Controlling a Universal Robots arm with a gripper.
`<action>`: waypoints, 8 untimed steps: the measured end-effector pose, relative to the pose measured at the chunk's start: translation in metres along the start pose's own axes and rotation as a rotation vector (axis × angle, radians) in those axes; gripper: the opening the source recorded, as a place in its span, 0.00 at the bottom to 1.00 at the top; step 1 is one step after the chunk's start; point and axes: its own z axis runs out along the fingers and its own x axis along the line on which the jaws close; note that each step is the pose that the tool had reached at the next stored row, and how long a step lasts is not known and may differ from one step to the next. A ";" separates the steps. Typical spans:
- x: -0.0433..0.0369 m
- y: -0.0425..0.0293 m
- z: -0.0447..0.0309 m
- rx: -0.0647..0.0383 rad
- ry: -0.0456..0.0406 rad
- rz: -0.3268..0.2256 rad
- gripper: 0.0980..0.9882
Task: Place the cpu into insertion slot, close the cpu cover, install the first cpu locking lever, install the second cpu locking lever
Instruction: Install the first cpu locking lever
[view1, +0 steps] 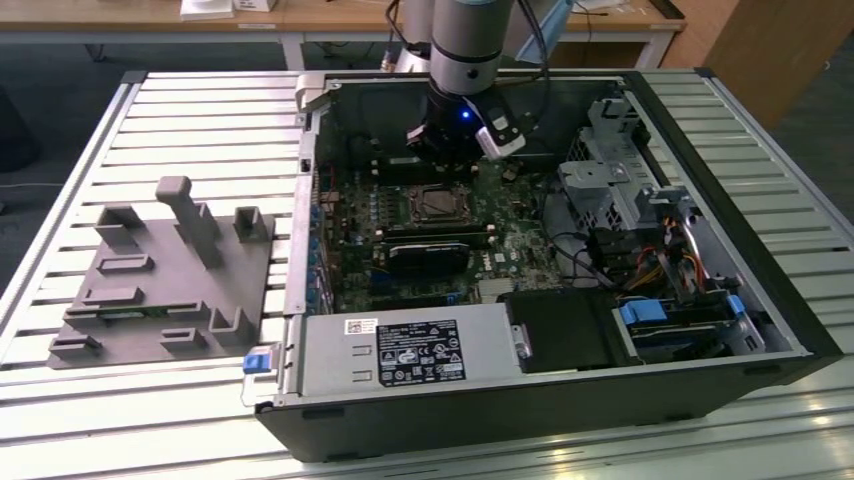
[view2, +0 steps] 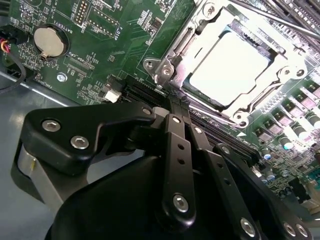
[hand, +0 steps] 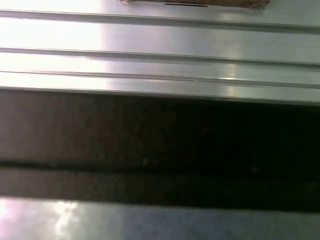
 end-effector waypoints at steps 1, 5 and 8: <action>0.0000 0.0000 0.0000 0.000 0.0000 0.000 0.02; -0.0001 0.0002 -0.0018 0.000 -0.0001 0.000 0.02; -0.0001 0.0004 -0.0031 0.000 -0.0001 0.000 0.02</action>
